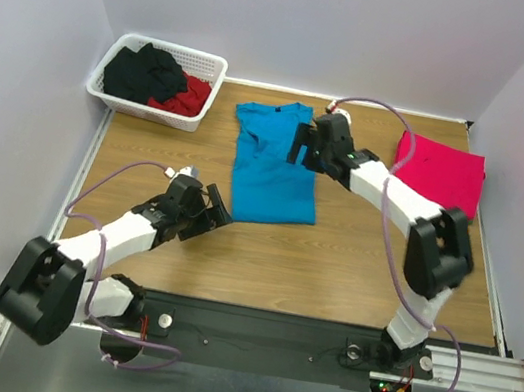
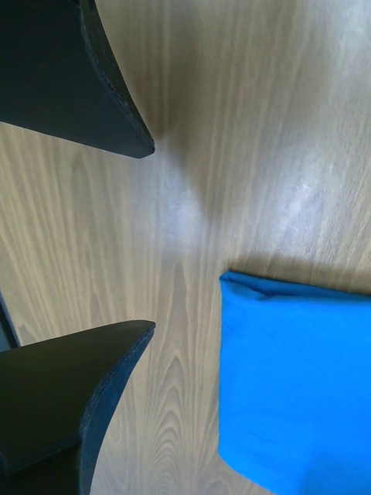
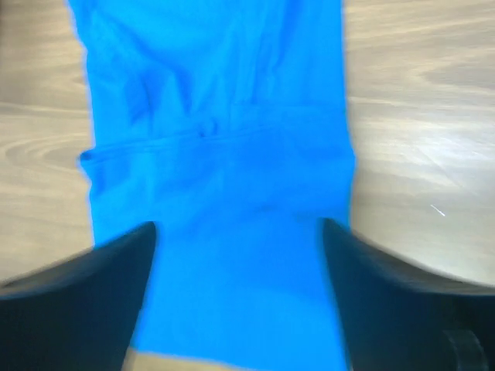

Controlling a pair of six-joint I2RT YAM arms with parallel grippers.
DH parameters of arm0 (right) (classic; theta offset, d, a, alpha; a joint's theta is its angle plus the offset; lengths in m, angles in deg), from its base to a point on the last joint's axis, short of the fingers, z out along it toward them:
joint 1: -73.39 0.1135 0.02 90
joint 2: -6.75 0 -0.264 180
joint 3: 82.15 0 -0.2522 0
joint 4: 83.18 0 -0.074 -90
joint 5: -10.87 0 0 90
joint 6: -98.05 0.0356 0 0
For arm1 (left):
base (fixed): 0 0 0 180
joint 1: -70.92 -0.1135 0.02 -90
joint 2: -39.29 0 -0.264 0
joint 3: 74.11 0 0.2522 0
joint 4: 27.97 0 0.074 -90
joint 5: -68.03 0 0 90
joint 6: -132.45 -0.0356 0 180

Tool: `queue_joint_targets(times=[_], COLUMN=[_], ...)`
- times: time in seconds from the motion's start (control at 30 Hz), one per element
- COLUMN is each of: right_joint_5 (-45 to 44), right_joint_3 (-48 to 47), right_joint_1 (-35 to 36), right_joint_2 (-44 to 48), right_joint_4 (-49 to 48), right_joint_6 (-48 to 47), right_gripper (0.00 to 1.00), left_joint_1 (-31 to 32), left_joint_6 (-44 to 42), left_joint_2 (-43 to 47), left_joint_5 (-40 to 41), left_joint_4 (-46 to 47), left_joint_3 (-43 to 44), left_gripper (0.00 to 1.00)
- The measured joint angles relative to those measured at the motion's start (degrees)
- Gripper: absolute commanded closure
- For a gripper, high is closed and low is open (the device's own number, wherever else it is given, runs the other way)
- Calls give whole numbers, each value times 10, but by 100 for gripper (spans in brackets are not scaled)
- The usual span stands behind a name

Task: Fold and stack the t-shirts
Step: Fold the tshirt

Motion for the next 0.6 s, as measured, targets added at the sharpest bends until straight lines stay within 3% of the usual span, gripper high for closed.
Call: queue_joint_targets(times=[0.17, 0.3, 0.4, 0.53, 0.6], right_joint_5=[-12, -11, -10, 5, 16], right_joint_3=[154, 245, 300, 339, 346], right_joint_1=[-1, -6, -11, -20, -24], right_joint_2=[175, 223, 221, 221, 220], right_joint_4=[-17, -20, -16, -14, -20], right_joint_6=[22, 38, 45, 51, 53], right_gripper=[0, 3, 6, 12, 17], left_joint_1=[0, 0, 0, 0, 0], left_joint_6=[-12, -21, -26, -30, -31], left_joint_2=[-89, -136, -156, -176, -196], left_joint_5=[-17, -28, -35, -42, -43], left_joint_4=[42, 74, 92, 109, 116], left_joint_3=[31, 56, 63, 64, 69], left_gripper=[2, 7, 21, 49, 58])
